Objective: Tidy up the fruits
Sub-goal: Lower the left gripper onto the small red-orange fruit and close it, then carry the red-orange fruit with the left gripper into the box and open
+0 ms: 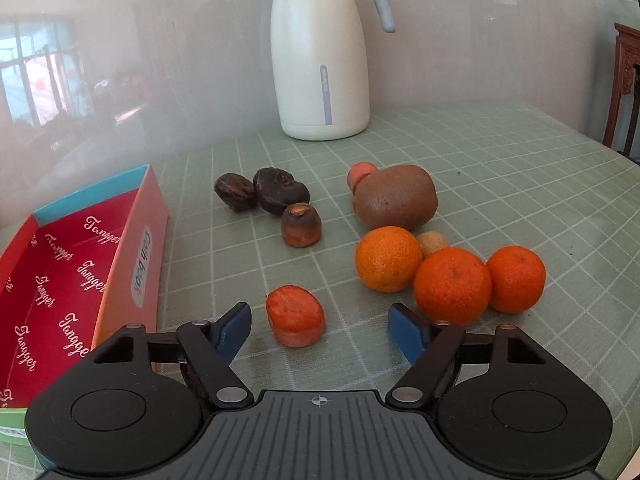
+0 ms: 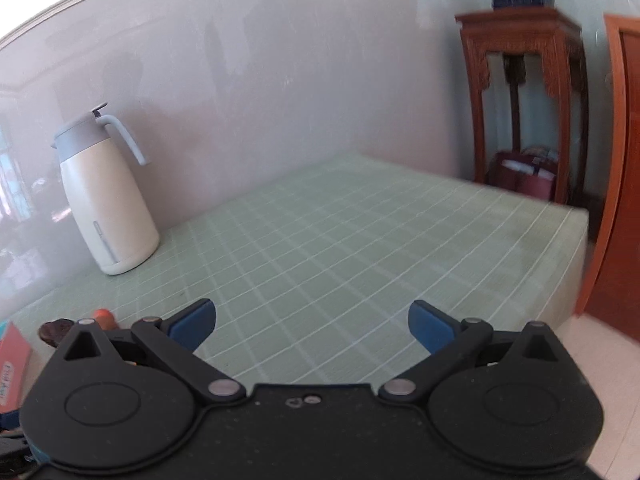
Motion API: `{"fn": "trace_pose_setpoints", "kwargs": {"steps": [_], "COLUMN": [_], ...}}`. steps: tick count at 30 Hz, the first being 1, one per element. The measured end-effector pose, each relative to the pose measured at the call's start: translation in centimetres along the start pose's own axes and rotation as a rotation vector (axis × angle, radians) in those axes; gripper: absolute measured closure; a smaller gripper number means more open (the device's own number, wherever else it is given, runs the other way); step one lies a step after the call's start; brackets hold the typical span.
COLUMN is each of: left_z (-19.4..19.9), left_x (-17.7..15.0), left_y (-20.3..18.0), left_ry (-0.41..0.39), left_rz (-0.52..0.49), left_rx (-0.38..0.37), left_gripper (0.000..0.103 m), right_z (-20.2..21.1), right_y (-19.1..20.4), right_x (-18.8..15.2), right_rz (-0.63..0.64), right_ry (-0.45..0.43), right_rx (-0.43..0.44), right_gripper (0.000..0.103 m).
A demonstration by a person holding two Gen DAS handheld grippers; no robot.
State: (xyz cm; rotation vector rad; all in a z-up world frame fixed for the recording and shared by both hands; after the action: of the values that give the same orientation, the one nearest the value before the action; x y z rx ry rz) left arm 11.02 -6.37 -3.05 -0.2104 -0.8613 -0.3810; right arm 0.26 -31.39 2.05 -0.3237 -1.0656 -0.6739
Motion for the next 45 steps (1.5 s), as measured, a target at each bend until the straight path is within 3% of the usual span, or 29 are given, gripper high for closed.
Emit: {"fn": "trace_pose_setpoints", "kwargs": {"steps": [3, 5, 9, 11, 17, 22, 32, 41, 45], "left_z": [-0.1, -0.2, 0.0, 0.2, 0.7, 2.3, 7.8, 9.0, 8.4], "left_x": [0.0, 0.1, -0.1, -0.2, -0.5, -0.2, -0.4, -2.1, -2.8], "left_y": [0.1, 0.3, 0.5, 0.6, 0.8, 0.9, 4.0, 10.9, 12.6], "left_ry": [-0.010, -0.016, -0.027, -0.030, -0.039, -0.094, -0.236, -0.193, -0.151], "left_rz": [0.013, 0.028, 0.046, 0.053, 0.060, 0.053, 0.065, 0.229, 0.276], "left_rx": [0.003, -0.007, 0.010, 0.018, 0.003, 0.017, 0.164, 0.318, 0.340], "left_gripper": [0.033, 0.048, 0.059, 0.073, 0.073, 0.073, 0.073, 0.073, 0.073], "right_z": [0.5, 0.4, -0.1, -0.1, -0.1, 0.0, 0.5, 1.3, 1.6], "right_y": [0.3, 0.4, 0.5, 0.5, 1.1, 1.8, 3.8, 7.2, 8.7], "right_x": [0.2, 0.3, 0.4, 0.3, 0.0, -0.2, -0.6, -1.7, -2.1], "right_rz": [0.038, 0.045, 0.033, 0.028, 0.031, 0.047, 0.091, 0.155, 0.177], "right_ry": [-0.036, -0.033, 0.003, 0.006, 0.025, 0.027, 0.026, 0.039, 0.046], "right_rx": [-0.005, 0.002, 0.008, 0.014, 0.045, 0.058, 0.080, 0.131, 0.153], "right_gripper": [0.000, 0.000, 0.000, 0.000, 0.000, 0.000, 0.000, 0.000, 0.000]}}
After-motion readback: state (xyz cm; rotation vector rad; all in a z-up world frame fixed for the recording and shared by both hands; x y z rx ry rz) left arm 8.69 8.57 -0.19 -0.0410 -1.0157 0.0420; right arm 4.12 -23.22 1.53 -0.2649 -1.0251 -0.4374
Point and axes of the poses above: each gripper's, at about its wrist camera, not at the fingertips, and z roughly against the way its jaws point, y to its left, x to its top, the point moved 1 cm from there along -z, roughly the way its jaws point, and after that the axes turned 13 degrees about -x, right-handed, at the moved point
